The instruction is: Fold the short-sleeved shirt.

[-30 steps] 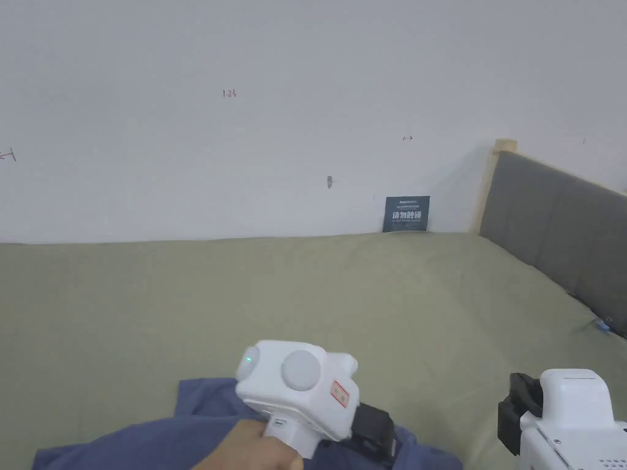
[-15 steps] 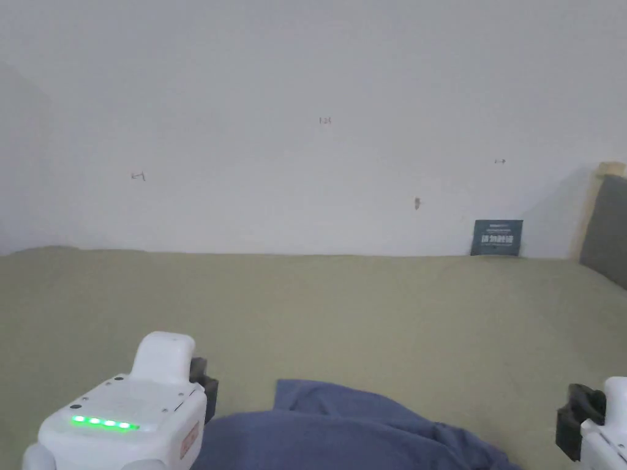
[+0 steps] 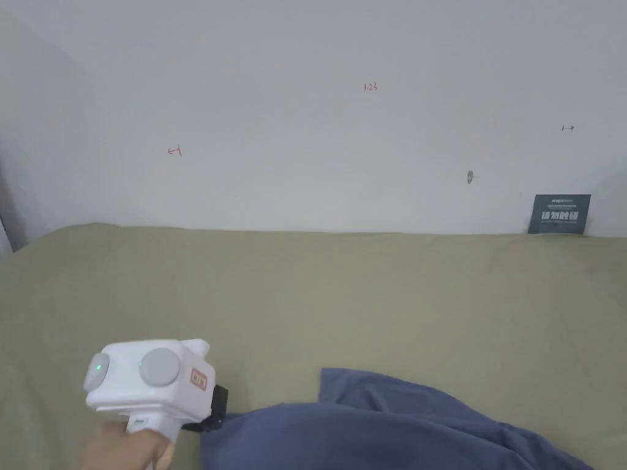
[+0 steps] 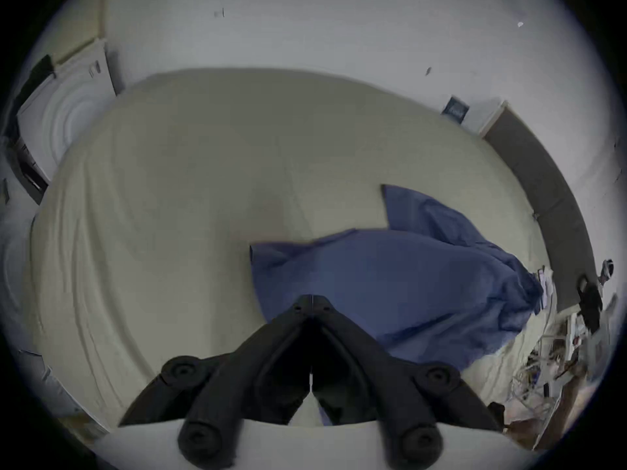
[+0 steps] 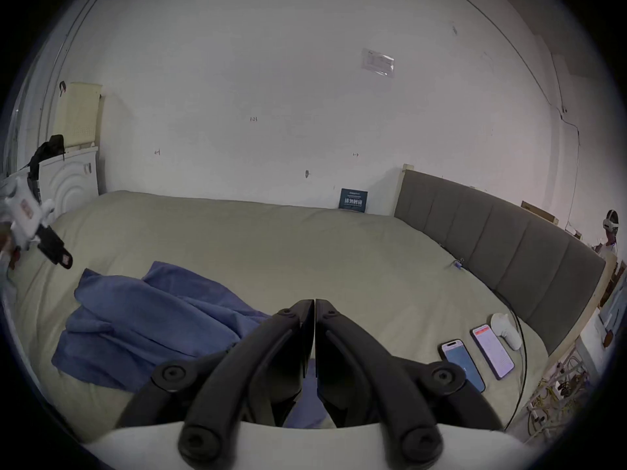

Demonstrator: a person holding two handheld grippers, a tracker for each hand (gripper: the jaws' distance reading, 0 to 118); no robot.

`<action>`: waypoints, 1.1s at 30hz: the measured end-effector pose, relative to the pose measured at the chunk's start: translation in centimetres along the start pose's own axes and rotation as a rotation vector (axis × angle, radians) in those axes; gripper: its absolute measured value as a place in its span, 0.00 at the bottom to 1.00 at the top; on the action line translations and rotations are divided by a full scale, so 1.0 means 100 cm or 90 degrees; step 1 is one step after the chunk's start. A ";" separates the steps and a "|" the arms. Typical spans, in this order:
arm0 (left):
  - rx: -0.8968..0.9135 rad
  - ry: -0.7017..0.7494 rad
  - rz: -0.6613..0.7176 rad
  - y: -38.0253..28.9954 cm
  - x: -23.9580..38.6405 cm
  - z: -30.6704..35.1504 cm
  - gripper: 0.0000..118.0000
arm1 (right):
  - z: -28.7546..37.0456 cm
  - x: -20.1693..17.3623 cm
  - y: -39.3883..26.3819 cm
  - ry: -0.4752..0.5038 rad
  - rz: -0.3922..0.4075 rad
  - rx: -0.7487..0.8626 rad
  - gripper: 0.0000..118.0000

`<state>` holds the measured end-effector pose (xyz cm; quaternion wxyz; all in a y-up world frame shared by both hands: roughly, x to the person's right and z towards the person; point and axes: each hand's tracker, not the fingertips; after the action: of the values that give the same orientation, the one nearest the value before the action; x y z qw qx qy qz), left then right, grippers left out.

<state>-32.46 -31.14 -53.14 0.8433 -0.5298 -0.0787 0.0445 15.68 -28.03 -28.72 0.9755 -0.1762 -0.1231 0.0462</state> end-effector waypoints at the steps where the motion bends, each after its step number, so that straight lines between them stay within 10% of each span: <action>1: -0.023 0.025 0.014 0.009 -0.001 -0.010 0.17 | -0.003 0.002 -0.001 -0.003 0.001 -0.003 0.06; 3: -0.056 0.050 0.039 0.029 -0.001 -0.031 0.98 | -0.009 0.006 -0.004 -0.004 0.008 -0.012 0.06; 4: -0.060 0.041 0.034 0.033 0.000 -0.042 1.00 | -0.012 0.007 -0.006 -0.006 0.014 -0.016 0.06; 10: -0.146 0.045 0.042 0.028 0.002 -0.078 0.86 | -0.028 0.013 -0.016 -0.020 0.009 -0.040 0.08; 14: -0.149 0.090 0.020 0.019 0.005 -0.091 0.55 | -0.030 0.014 -0.020 -0.019 0.004 -0.046 0.08; 16: -0.107 0.075 0.040 0.016 0.003 -0.080 0.08 | -0.029 0.015 -0.022 -0.015 0.004 -0.047 0.08; 17: -0.094 0.045 0.052 0.017 0.006 -0.074 0.03 | -0.029 0.015 -0.023 -0.014 0.004 -0.048 0.08; 25: -0.065 0.009 0.056 0.021 0.004 -0.069 0.03 | -0.041 0.029 -0.025 0.062 -0.052 -0.140 0.11; 27: -0.073 -0.002 0.065 0.020 0.003 -0.068 0.03 | -0.052 0.031 -0.025 0.094 -0.068 -0.209 0.41; 29: -0.071 -0.004 0.065 0.022 0.001 -0.070 0.03 | -0.063 0.030 -0.031 0.126 -0.095 -0.247 0.95; 33: -0.071 -0.008 0.055 0.011 0.011 -0.060 0.03 | -0.067 0.022 -0.036 0.139 -0.106 -0.253 0.96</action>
<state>-30.28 -35.84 -56.62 0.8094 -0.5783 -0.0636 0.0795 19.64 -33.30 -33.02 0.9297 -0.3578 -0.0377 -0.0789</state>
